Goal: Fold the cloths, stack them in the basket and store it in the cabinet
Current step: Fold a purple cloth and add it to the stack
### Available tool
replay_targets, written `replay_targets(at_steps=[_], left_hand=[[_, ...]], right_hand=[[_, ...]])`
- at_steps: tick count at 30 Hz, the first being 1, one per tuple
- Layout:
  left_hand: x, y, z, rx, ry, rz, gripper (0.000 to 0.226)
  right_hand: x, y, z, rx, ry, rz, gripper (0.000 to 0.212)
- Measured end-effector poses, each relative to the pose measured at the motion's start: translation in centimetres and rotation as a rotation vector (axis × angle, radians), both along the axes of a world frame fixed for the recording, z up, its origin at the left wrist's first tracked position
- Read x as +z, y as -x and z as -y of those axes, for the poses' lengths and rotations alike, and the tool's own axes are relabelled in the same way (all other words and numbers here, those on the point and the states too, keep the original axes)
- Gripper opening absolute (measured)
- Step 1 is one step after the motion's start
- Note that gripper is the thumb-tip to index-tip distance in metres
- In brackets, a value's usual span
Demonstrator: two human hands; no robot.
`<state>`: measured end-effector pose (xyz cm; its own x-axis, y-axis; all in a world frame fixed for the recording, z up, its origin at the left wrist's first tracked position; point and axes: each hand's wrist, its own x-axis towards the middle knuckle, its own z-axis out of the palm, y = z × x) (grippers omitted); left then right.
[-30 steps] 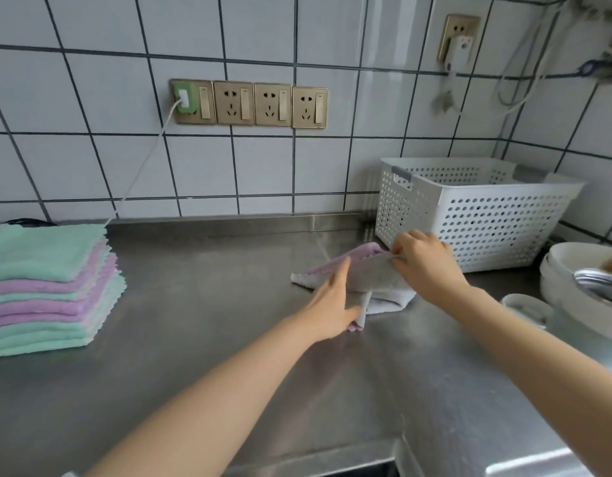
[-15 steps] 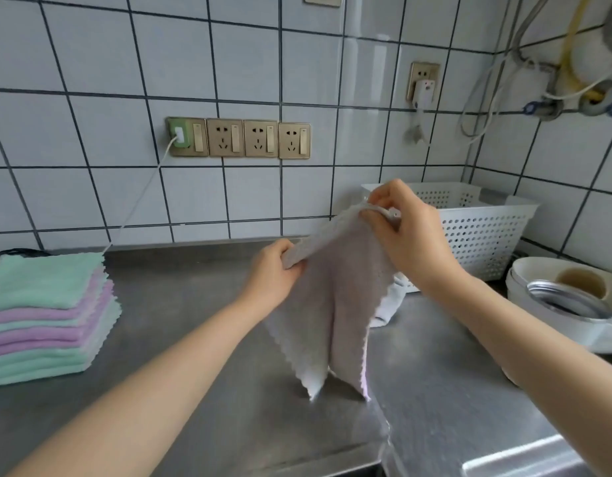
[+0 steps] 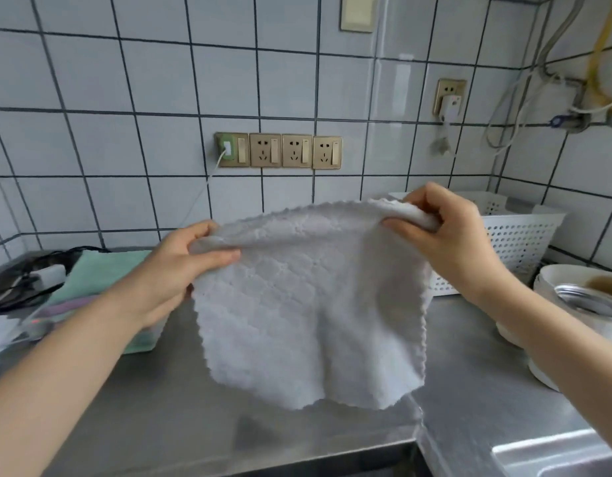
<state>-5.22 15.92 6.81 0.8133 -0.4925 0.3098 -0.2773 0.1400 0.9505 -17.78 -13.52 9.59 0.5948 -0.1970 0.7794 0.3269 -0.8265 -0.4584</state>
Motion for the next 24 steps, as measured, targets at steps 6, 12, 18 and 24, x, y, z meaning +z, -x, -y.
replay_targets(at_steps=[6,12,18,24], left_hand=[[-0.4,1.9,-3.2,0.112,0.18,-0.051,0.045],[1.0,3.8,-5.9,0.105,0.318,-0.049,0.017],[-0.4,0.7,-5.1,0.265,0.236,-0.073,0.027],[-11.0,-3.5,-4.8,0.382,-0.113,-0.173,0.013]], right_hand=[[-0.8,0.8,-1.8,0.206,-0.269,-0.188,0.016],[1.0,1.9,-4.3,0.635,-0.773,-0.237,0.015],[-1.8,-3.2,-3.7,0.519,-1.005,-0.293,0.008],[-13.0,-7.1,-2.8,0.223,-0.974,-0.564,0.024]])
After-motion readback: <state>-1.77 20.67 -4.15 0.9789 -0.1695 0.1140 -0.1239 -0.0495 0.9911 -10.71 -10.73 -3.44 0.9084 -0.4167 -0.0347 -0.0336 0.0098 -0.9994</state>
